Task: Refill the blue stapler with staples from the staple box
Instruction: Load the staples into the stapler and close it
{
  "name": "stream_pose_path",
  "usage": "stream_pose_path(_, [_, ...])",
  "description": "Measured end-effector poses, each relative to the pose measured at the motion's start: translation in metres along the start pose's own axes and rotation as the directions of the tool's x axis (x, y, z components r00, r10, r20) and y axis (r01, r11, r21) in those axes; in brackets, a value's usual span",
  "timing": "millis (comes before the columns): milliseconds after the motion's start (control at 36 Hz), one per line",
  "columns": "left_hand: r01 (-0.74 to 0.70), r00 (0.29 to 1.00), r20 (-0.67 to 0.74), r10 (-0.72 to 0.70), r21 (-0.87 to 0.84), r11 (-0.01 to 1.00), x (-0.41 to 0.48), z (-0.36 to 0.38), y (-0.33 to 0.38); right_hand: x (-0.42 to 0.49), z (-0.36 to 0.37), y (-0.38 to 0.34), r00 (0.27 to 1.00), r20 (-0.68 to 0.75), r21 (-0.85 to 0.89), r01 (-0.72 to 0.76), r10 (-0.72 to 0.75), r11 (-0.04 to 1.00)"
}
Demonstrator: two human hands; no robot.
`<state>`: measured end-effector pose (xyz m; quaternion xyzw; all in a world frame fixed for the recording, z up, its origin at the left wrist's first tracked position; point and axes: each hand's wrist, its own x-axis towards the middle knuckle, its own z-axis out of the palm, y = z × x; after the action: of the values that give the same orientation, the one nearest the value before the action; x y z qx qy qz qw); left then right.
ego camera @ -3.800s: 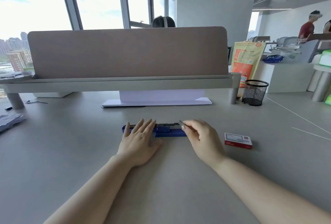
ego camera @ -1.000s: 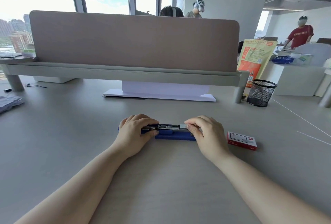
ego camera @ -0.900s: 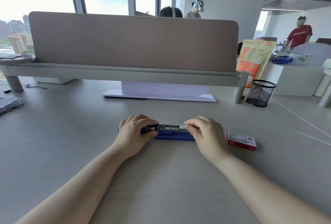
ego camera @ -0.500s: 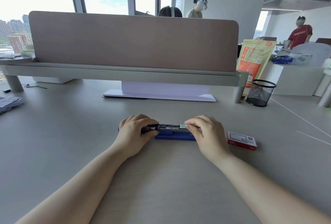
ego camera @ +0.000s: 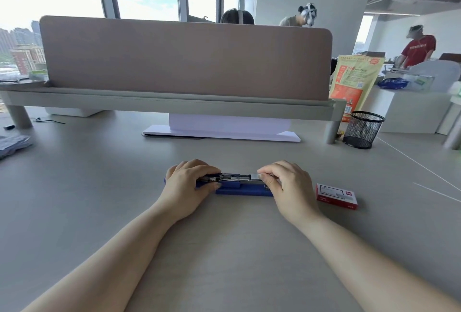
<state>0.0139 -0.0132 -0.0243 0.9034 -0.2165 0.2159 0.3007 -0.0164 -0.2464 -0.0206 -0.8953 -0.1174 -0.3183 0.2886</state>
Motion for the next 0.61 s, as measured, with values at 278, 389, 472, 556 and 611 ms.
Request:
stream_pose_path(278, [0.016,1.000,-0.001,-0.016,-0.005,1.000,-0.0002,0.0005,0.0013,-0.0013,0.0011,0.0011,1.000,0.024,-0.041,-0.010,0.011,0.999])
stream_pose_path(389, [0.017,1.000,-0.007,-0.017,-0.003,1.000,-0.0003,0.0003,0.0015,-0.0019,0.0010,-0.0004,0.999,-0.005,-0.036,-0.046,0.046,0.998])
stream_pose_path(472, [0.014,1.000,-0.005,-0.014,0.005,1.000,-0.0004,0.0002,0.0018,-0.0021,-0.0015,-0.0015,1.000,-0.014,-0.011,0.004,-0.004,1.000])
stream_pose_path(556, [0.013,1.000,-0.002,-0.013,0.014,1.000,-0.0001,0.0004,0.0019,-0.0046,-0.0003,-0.0050,0.996,0.055,-0.032,0.076,-0.074,0.997])
stream_pose_path(611, [0.014,1.000,-0.005,-0.014,0.018,1.000,-0.0003,0.0007,0.0014,-0.0057,0.0020,-0.0072,0.992,0.100,-0.065,0.082,-0.076,0.994])
